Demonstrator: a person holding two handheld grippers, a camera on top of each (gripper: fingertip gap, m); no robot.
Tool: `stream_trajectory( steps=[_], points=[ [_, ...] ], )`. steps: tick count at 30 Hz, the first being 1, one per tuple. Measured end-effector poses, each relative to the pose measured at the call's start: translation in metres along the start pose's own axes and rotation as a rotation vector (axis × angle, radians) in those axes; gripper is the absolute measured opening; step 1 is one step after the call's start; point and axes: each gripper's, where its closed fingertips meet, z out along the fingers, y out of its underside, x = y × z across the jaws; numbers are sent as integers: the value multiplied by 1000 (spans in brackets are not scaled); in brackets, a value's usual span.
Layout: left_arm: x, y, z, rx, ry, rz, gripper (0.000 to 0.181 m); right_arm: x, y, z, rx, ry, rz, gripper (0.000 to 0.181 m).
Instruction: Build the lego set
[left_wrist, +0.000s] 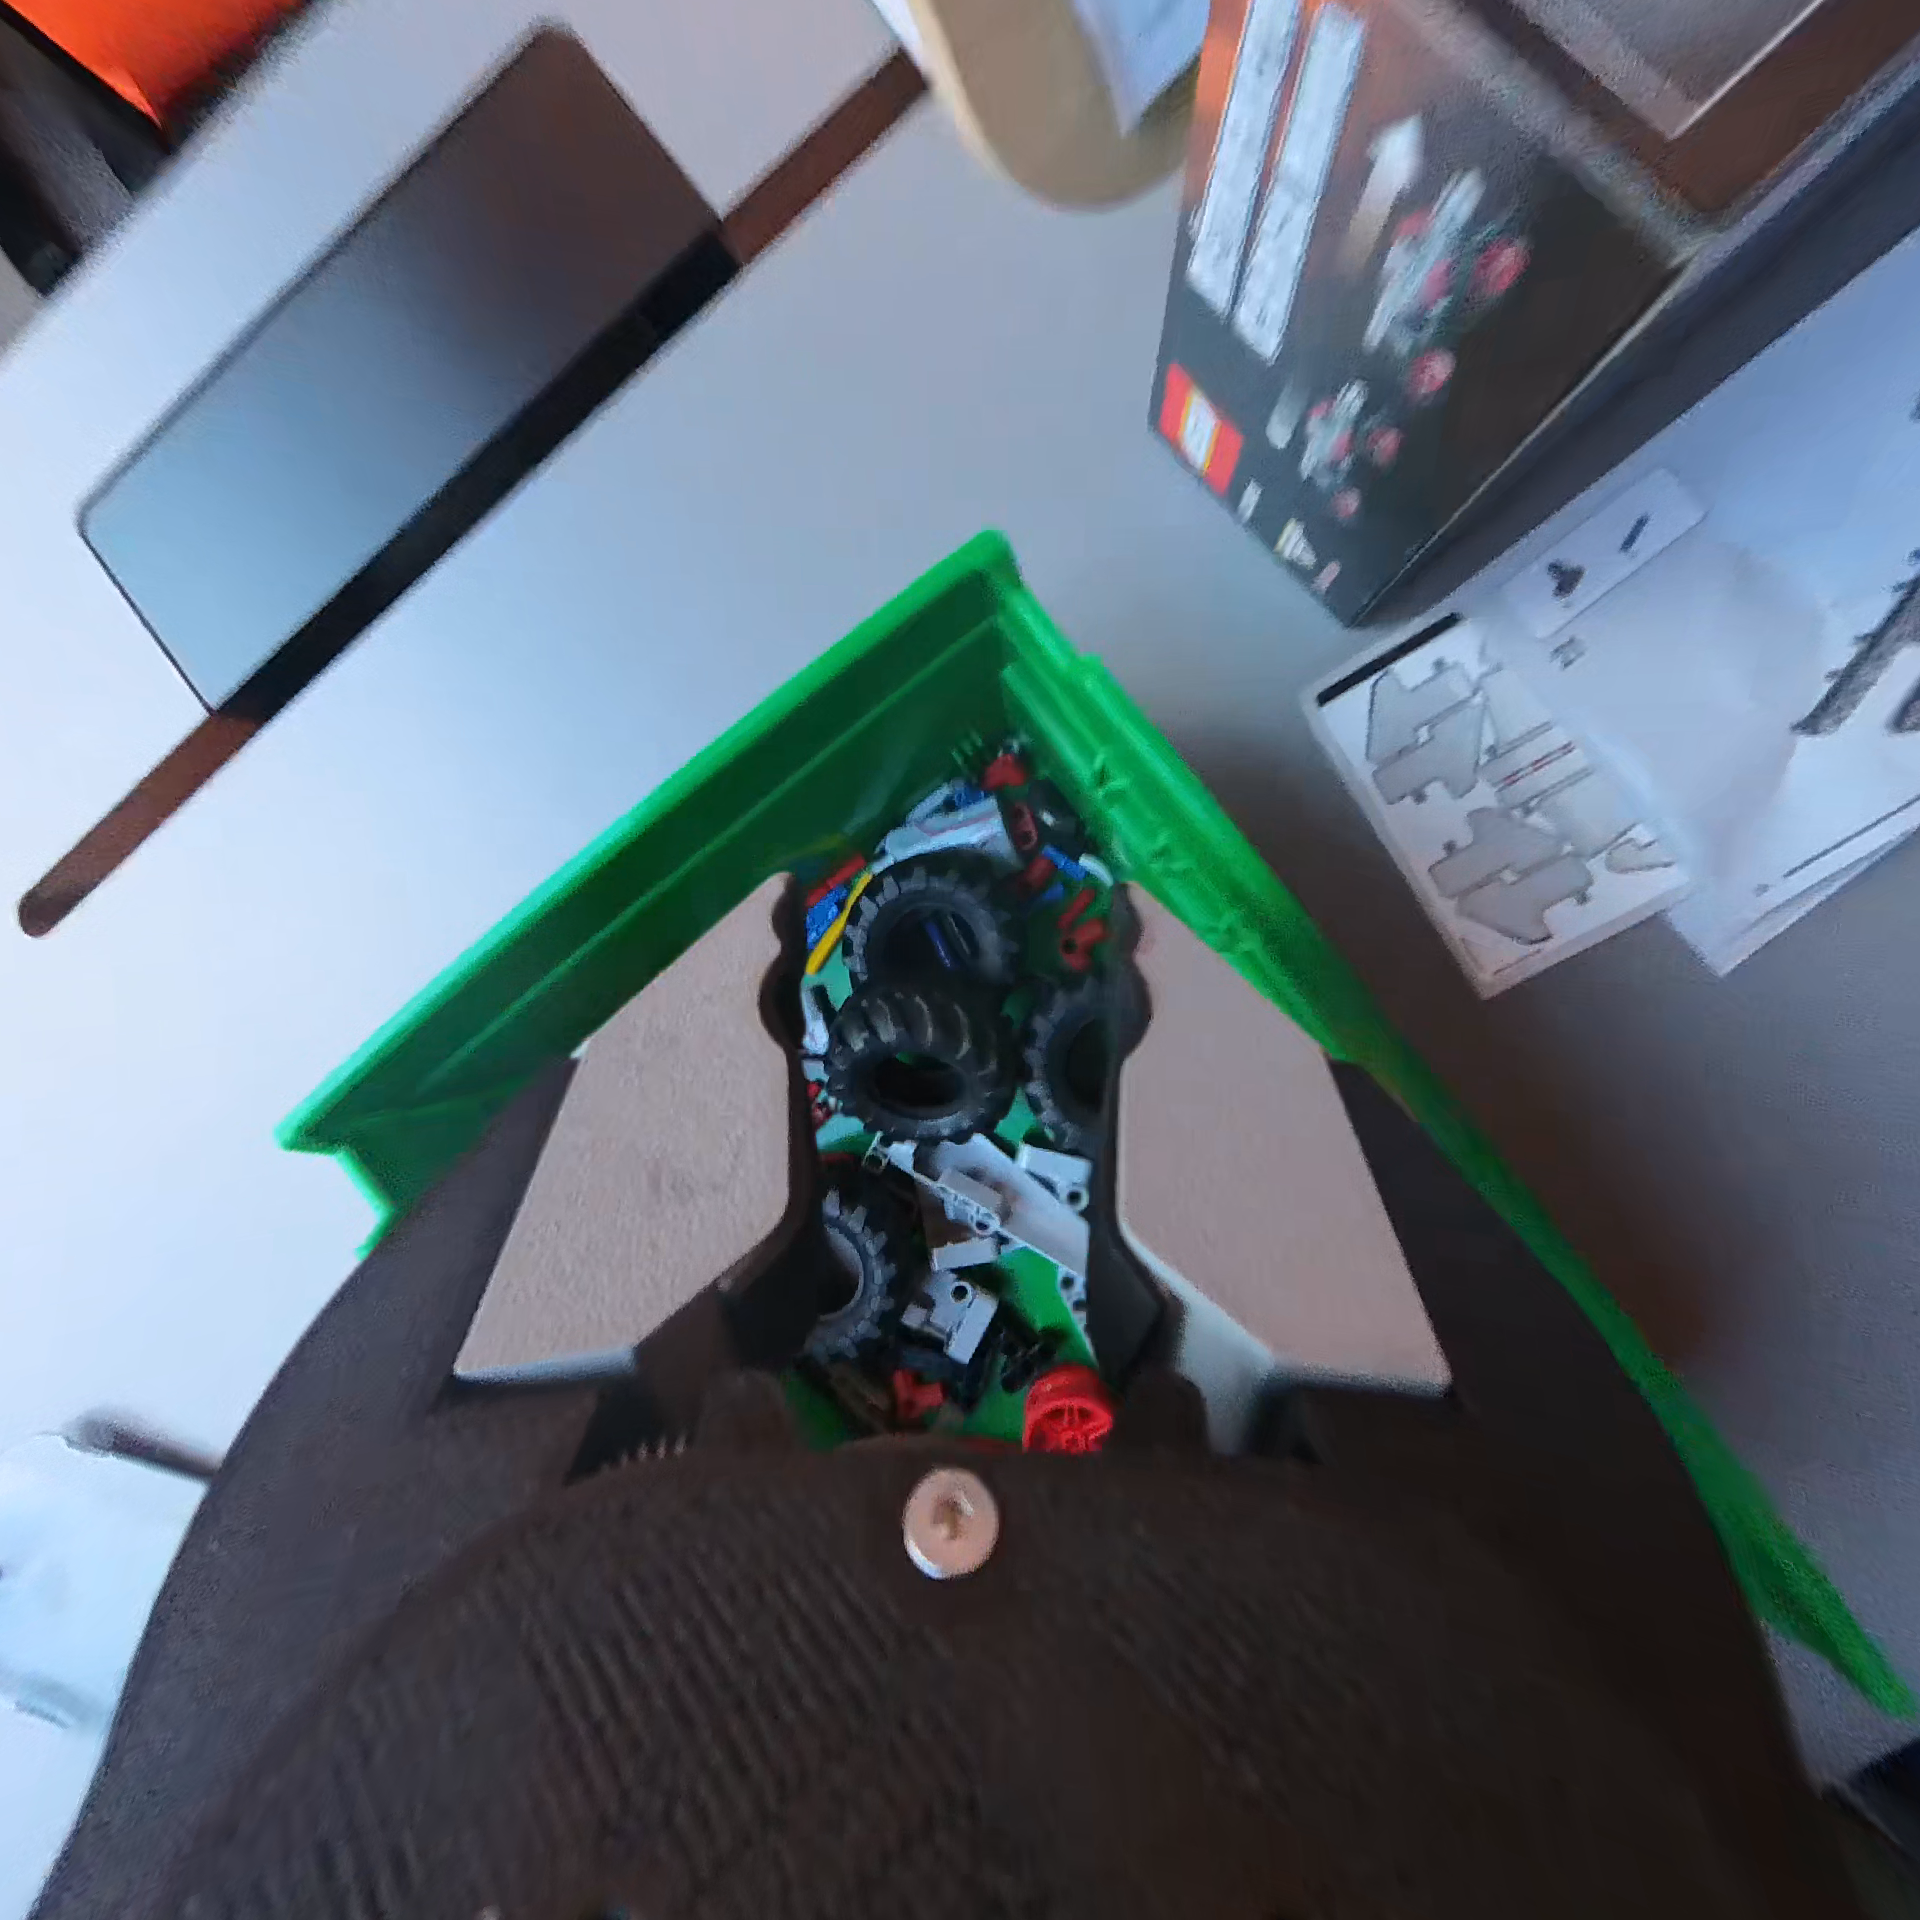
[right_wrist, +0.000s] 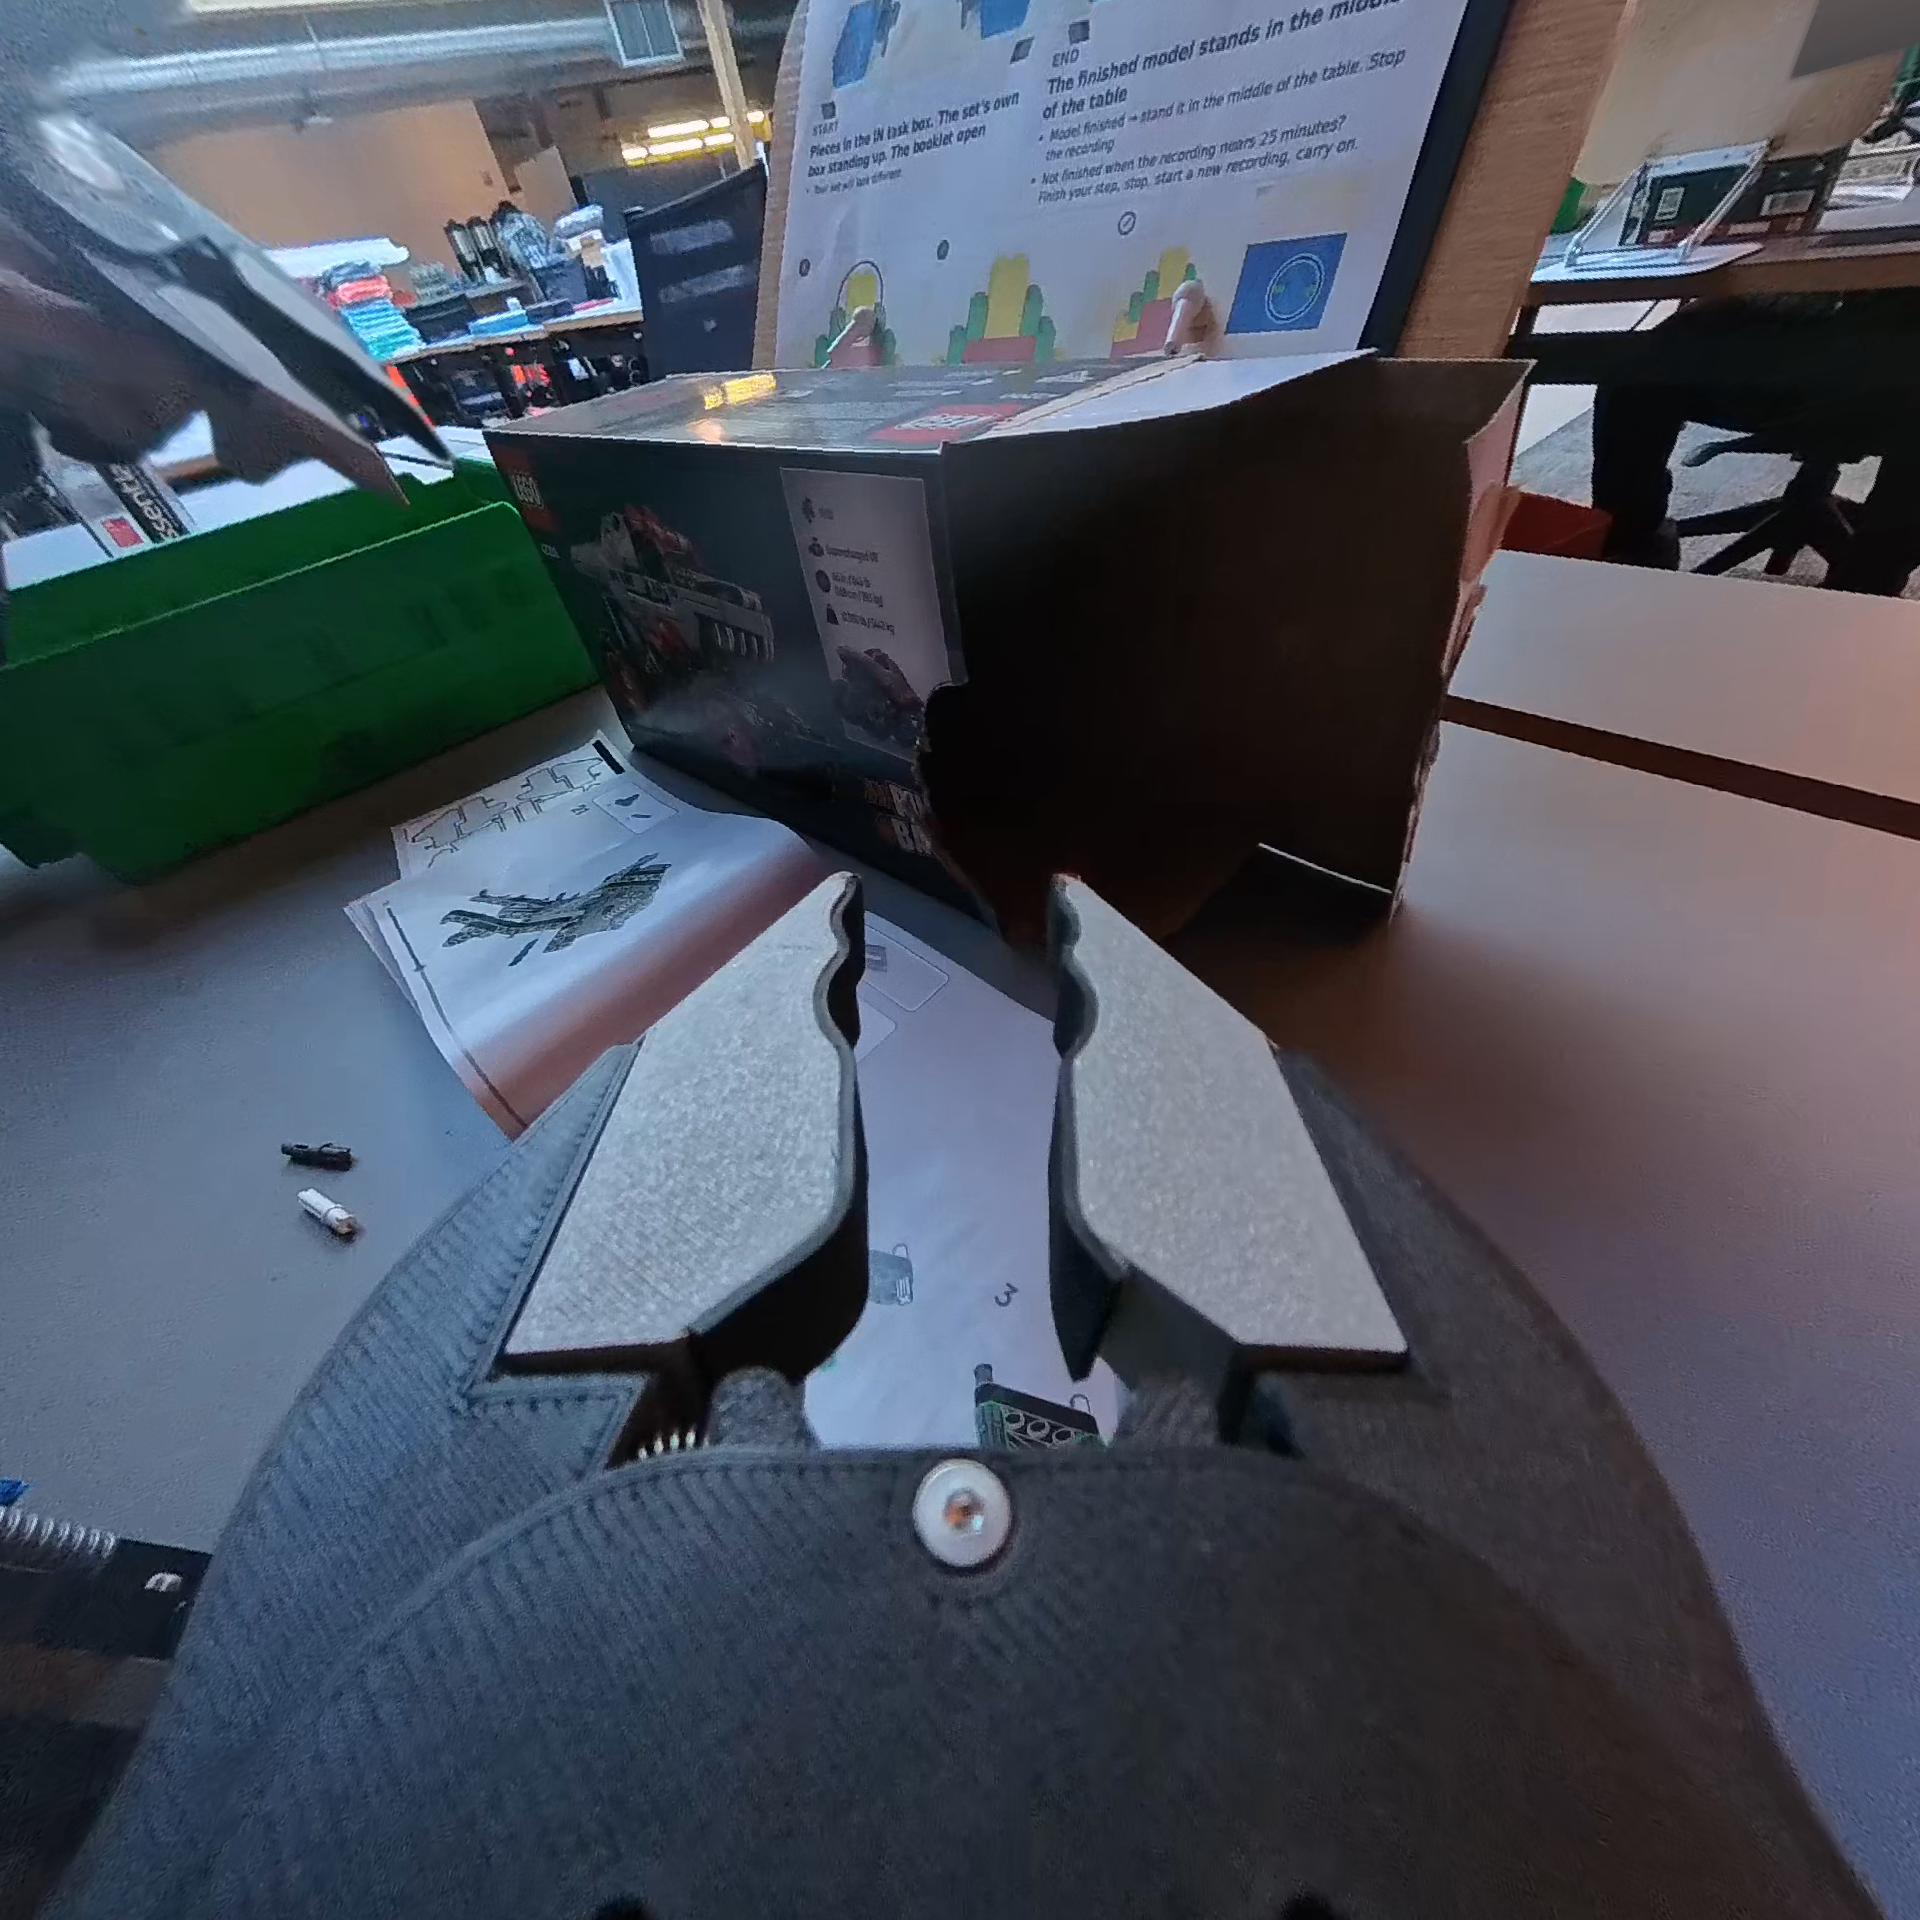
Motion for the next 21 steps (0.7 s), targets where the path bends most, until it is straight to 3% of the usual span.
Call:
stream_trajectory(
  steps=[9, 14, 21],
  points=[
    [-7, 70, 66, -380, 91, -18, 55, 0, 1, 0, -2, 16, -1, 33],
    [-33, 72, 54, -382, -44, -22, 52, -2, 2, 1, -9, 8, -6, 32],
    [-47, 43, 29, -196, -64, -102, 51, -4, 4, 3, -23, -3, -10, 32]
  ],
)
